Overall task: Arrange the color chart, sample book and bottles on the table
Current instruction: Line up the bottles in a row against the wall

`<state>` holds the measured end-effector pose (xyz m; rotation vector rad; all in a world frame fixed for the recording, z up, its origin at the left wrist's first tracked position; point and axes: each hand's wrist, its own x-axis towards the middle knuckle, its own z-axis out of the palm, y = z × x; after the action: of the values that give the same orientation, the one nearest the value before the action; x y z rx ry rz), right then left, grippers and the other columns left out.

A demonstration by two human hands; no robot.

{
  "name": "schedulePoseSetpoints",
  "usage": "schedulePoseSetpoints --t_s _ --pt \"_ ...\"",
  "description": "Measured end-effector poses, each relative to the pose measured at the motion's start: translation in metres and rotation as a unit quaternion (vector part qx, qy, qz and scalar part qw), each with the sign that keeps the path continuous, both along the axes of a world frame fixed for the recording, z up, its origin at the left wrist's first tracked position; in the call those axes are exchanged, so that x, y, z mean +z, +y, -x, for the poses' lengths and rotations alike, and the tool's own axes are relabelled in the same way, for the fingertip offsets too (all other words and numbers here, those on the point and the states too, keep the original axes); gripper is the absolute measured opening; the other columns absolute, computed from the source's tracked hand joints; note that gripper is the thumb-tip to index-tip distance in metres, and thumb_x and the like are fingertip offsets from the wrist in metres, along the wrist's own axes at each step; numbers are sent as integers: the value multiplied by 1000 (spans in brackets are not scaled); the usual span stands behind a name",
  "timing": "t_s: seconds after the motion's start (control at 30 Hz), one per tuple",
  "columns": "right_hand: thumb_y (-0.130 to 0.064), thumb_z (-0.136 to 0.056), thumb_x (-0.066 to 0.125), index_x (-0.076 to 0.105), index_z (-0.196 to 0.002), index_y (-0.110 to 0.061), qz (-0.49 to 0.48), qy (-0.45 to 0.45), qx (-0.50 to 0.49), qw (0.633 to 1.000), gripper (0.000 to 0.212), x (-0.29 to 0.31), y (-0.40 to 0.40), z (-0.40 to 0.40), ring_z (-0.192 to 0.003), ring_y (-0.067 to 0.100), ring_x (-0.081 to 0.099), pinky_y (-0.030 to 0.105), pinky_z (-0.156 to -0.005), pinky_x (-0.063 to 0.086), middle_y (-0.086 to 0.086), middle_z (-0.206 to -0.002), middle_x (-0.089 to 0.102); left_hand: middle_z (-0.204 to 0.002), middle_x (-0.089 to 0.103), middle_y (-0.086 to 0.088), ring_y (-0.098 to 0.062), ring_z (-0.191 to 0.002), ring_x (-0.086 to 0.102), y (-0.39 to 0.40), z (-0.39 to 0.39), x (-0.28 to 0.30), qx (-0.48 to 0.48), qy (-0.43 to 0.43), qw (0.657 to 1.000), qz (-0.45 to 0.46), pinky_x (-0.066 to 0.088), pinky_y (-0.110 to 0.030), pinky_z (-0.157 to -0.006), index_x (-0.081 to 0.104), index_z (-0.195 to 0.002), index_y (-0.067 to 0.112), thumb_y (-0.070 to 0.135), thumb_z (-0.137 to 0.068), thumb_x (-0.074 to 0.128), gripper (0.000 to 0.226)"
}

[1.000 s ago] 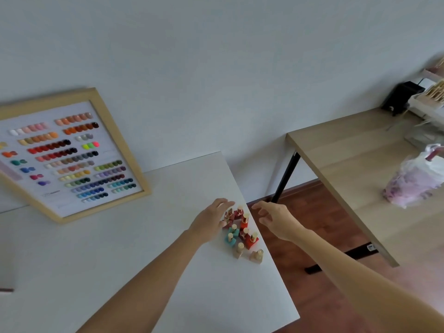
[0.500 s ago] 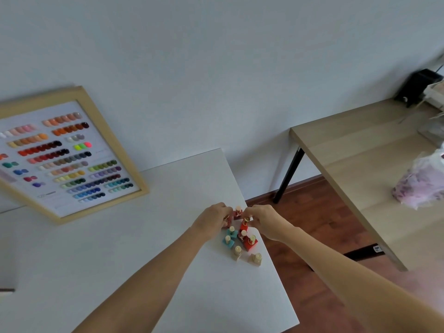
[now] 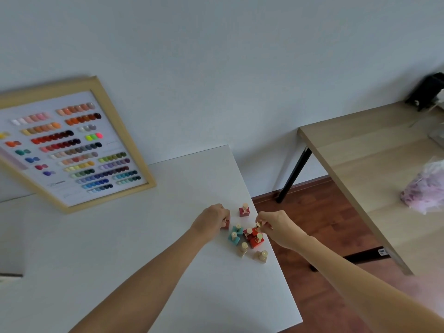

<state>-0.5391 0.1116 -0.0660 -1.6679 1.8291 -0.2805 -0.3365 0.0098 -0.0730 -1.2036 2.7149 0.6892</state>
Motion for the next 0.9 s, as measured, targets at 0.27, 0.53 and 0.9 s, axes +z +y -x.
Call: schedulePoseSetpoints --t_s 0.27,0.53,0.9 --pt "2 -93 50 55 -128 -18 -47 9 28 998 40 -4 3 7 -110 16 63 19 -89 51 4 -125 63 -111 61 -12 -30 -96 63 7 -12 1 23 5 1000 -7 54 -38 -84 66 -105 7 2 -90 56 19" --pt "-28 -79 76 47 -132 -24 -96 -16 19 995 60 -24 10 4 -101 14 62 24 -85 54 2 -128 57 -112 62 -11 -28 -97 62 14 -10 0 38 22 999 -3 55 -35 -85 65 -109 11 -6 -87 54 30" --pt "-28 -76 79 56 -122 -27 -64 -1 6 998 52 -40 9 -3 -96 14 57 28 -85 54 -1 -115 58 -105 61 -12 -29 -94 62 16 -10 -3 39 14 999 9 54 -34 -82 66 -113 11 -7 -88 54 33"
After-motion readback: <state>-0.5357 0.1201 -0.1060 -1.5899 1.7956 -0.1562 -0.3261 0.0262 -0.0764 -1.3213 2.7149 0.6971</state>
